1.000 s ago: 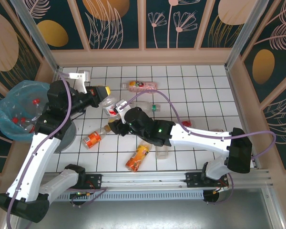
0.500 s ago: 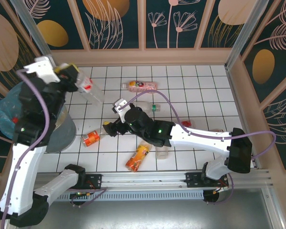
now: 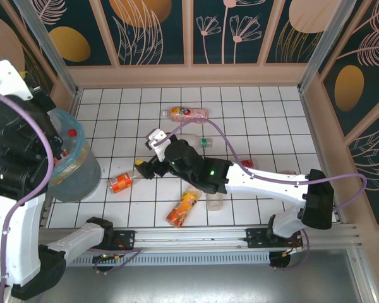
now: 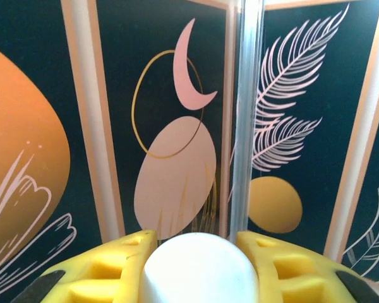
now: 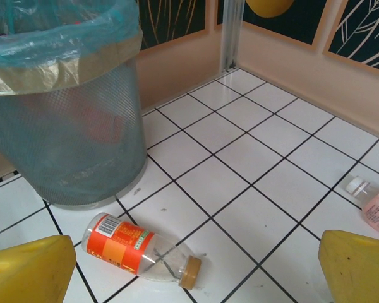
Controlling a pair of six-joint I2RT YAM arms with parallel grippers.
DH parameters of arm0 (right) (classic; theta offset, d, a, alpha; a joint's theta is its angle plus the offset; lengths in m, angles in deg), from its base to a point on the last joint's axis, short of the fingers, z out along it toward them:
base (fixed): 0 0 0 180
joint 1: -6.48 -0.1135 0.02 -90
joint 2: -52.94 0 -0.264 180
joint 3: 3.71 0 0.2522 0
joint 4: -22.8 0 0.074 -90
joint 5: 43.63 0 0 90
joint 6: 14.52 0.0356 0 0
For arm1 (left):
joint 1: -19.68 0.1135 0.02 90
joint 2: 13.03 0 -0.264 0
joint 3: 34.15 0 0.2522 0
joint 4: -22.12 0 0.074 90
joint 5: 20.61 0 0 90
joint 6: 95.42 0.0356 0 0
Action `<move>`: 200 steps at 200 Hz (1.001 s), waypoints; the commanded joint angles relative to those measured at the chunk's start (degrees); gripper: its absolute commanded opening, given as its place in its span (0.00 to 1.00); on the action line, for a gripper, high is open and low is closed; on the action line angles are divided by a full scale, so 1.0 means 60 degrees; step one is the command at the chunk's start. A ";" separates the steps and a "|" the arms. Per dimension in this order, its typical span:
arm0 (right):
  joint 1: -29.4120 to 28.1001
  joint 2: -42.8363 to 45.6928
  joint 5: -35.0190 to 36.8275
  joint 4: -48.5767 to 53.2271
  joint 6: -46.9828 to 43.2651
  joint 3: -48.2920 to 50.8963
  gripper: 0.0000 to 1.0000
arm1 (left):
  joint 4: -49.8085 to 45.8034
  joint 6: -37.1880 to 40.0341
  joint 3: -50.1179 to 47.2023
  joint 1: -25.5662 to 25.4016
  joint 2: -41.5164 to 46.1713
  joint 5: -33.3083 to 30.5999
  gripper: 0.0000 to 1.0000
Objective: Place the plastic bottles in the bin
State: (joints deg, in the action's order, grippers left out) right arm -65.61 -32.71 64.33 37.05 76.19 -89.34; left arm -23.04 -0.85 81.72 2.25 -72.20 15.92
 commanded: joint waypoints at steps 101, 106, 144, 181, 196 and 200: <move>-0.0732 0.0860 0.0445 -0.0616 -0.0473 0.1096 0.99 | -0.1715 -0.1537 -0.2655 0.2038 0.0106 0.1809 0.00; -0.0731 0.0914 0.0440 -0.0640 -0.0509 0.1144 0.99 | -0.1670 -0.1572 -0.2822 0.2108 0.0127 0.1871 0.00; -0.0736 0.0975 0.0506 -0.0595 -0.0675 0.1227 0.99 | -0.1186 -0.2023 -0.3896 0.3133 0.0361 0.3112 0.00; -0.0749 0.1043 0.0462 -0.0598 -0.0507 0.1302 0.99 | -0.1033 -0.2257 -0.4981 0.4079 0.0692 0.4105 0.06; -0.0746 0.1033 0.0460 -0.0569 -0.0471 0.1314 0.99 | -0.0934 -0.2356 -0.5229 0.4397 0.0848 0.4448 0.15; -0.0755 0.1021 0.0464 -0.0563 -0.0477 0.1315 0.99 | -0.0926 -0.2383 -0.5252 0.4461 0.0867 0.4534 0.21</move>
State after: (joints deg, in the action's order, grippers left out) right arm -69.81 -28.10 65.94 35.39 73.00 -82.42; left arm -31.17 -12.93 51.88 26.54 -68.86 37.93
